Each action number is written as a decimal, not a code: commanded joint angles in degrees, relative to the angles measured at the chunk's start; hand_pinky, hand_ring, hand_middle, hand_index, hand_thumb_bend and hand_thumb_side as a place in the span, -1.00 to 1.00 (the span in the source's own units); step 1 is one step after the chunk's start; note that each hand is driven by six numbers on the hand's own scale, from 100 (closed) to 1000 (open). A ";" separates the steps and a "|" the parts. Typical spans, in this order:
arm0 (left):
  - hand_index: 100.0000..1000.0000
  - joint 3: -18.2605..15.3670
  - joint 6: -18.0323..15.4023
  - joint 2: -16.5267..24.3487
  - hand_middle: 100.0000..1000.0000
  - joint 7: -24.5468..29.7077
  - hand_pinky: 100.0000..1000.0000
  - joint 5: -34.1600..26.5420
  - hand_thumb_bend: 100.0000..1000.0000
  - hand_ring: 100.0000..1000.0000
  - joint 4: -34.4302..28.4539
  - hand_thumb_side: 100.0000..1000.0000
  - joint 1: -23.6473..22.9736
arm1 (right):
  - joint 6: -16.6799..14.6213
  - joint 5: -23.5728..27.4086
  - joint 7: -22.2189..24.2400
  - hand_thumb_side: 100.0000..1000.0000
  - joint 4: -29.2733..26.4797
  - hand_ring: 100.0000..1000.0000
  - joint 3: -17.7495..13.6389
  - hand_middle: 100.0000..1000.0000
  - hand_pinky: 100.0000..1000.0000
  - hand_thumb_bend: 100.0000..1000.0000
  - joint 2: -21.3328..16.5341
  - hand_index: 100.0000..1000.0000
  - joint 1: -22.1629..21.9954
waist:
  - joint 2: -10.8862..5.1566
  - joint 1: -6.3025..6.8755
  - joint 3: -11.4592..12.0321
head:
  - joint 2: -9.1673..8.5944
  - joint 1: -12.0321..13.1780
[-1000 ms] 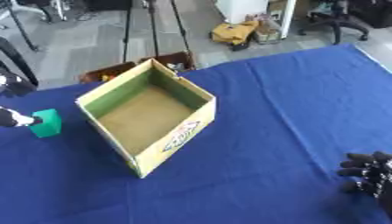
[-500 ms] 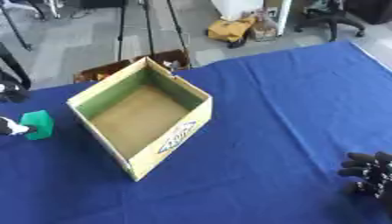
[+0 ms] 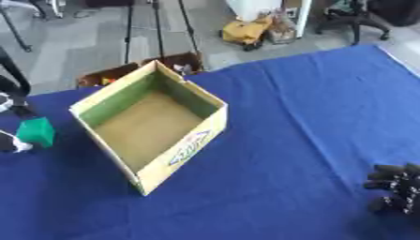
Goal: Pick up objects on the table and place them in the box.
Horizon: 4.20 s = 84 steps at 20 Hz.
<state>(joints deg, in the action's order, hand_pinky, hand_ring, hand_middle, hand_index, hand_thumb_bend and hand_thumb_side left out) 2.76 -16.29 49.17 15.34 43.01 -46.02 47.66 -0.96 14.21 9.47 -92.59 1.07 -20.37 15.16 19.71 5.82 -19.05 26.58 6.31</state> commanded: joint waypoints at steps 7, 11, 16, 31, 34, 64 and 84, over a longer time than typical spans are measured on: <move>0.35 -2.10 -1.93 -0.72 0.06 -2.55 0.38 8.17 0.04 0.22 -0.59 -0.86 1.64 | 0.50 -0.95 -0.14 0.94 1.31 0.37 0.12 0.28 0.10 -1.00 0.04 0.58 -0.61 | -0.33 -0.26 0.38 | -0.93 0.88; 0.24 -2.74 -3.02 -1.45 -0.11 -2.53 0.20 11.79 -0.05 0.02 -0.70 -0.89 1.84 | 0.51 -0.96 -0.14 0.94 1.39 0.37 0.08 0.28 0.10 -1.00 0.07 0.58 -0.63 | -0.49 -0.43 0.60 | -0.51 2.84; -0.04 -3.75 -4.40 -2.14 -0.42 -2.63 -0.12 16.20 -0.28 -0.30 -1.43 -0.95 2.28 | 0.55 -0.85 -0.18 0.94 1.58 0.37 -0.01 0.28 0.10 -1.00 0.01 0.58 -0.83 | -1.32 -0.57 0.92 | -0.26 4.39; -0.34 -1.27 -9.54 -5.90 -0.76 0.13 -0.50 12.89 -0.53 -0.66 -14.55 -1.00 7.08 | 0.83 0.08 0.08 0.92 1.96 0.37 -0.12 0.28 0.10 -1.00 -0.84 0.58 -1.86 | -6.11 -0.82 2.03 | 0.42 4.31; -0.35 0.32 -9.61 -9.90 -0.76 1.90 -0.50 10.59 -0.58 -0.66 -15.70 -1.00 10.03 | 0.89 0.28 0.35 0.91 1.98 0.37 0.09 0.28 0.10 -1.00 -0.85 0.58 -1.85 | -6.74 -1.03 1.62 | 0.46 4.71; 0.45 -0.49 -3.65 -17.87 0.23 -14.08 0.38 -8.31 -0.16 0.26 -28.03 0.64 3.16 | 1.04 0.86 0.13 0.93 2.17 0.38 -0.35 0.28 0.10 -1.00 0.13 0.58 -2.01 | -6.94 -1.93 3.02 | 0.62 2.01; 0.37 -9.45 6.81 -26.33 0.08 -12.95 0.13 -47.47 -0.45 0.05 -47.97 1.00 -32.65 | 0.71 2.39 -0.96 0.89 1.24 0.38 -1.51 0.29 0.10 -1.00 0.18 0.58 -2.58 | -8.85 -5.17 12.34 | 4.67 -0.28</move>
<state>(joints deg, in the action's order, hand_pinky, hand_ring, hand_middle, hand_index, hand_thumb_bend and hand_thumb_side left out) -5.93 -9.69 22.53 2.32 -4.23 -93.73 14.66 -0.20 16.27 8.72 -90.13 0.03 -19.40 12.23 11.73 0.80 -6.70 30.72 5.92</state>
